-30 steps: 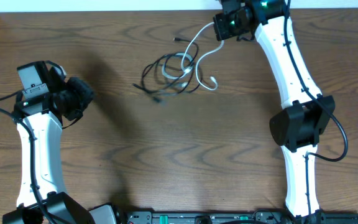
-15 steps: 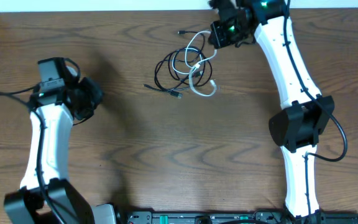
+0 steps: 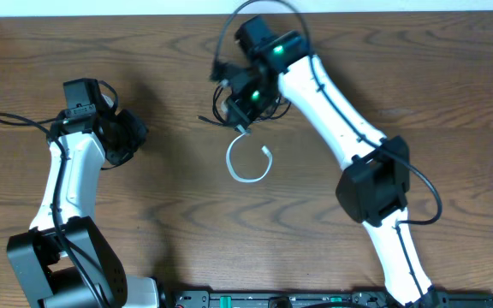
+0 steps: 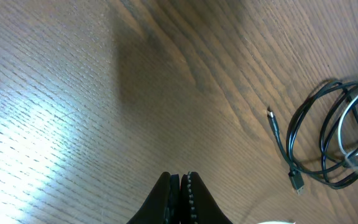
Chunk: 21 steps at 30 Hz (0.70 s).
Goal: Untangle cables
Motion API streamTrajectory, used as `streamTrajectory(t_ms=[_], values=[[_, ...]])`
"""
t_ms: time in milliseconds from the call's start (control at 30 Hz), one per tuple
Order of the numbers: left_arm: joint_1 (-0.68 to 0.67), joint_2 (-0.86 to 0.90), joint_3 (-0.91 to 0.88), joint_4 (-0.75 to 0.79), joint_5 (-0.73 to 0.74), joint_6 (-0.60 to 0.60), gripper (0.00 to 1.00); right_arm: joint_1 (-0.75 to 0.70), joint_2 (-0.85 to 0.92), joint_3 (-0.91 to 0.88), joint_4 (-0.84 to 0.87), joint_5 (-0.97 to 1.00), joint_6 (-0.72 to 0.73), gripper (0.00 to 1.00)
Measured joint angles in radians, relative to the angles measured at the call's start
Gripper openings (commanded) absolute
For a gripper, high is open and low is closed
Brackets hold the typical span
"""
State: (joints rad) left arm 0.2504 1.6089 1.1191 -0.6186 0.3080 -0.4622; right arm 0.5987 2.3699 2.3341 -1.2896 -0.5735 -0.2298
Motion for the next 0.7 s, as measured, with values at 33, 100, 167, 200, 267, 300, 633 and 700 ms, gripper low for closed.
streamTrajectory(t_ms=[33, 100, 167, 200, 267, 300, 633, 700], values=[[0.000, 0.000, 0.000, 0.001, 0.000, 0.000, 0.08, 0.014, 0.000, 0.000, 0.000, -0.032, -0.026, 0.01], [0.000, 0.000, 0.000, 0.002, -0.004, 0.003, 0.08, 0.039, 0.000, 0.000, 0.002, -0.099, -0.076, 0.01], [0.000, 0.000, 0.000, 0.002, -0.020, 0.007, 0.08, 0.061, 0.000, 0.000, 0.013, -0.153, -0.120, 0.01], [0.000, 0.000, 0.000, 0.002, -0.025, 0.008, 0.08, 0.070, 0.000, 0.000, 0.019, -0.169, -0.135, 0.01], [0.000, 0.000, 0.000, 0.002, -0.031, 0.011, 0.08, 0.081, 0.000, 0.000, 0.022, -0.188, -0.160, 0.01], [0.000, 0.000, 0.000, 0.002, -0.034, 0.013, 0.08, 0.087, 0.000, 0.000, 0.022, -0.195, -0.172, 0.01], [0.000, 0.000, 0.000, 0.003, -0.046, 0.014, 0.08, 0.081, 0.000, 0.000, -0.010, -0.113, -0.189, 0.01], [0.000, 0.000, 0.000, 0.003, -0.046, 0.014, 0.08, 0.071, 0.000, 0.000, -0.040, -0.082, -0.186, 0.01]])
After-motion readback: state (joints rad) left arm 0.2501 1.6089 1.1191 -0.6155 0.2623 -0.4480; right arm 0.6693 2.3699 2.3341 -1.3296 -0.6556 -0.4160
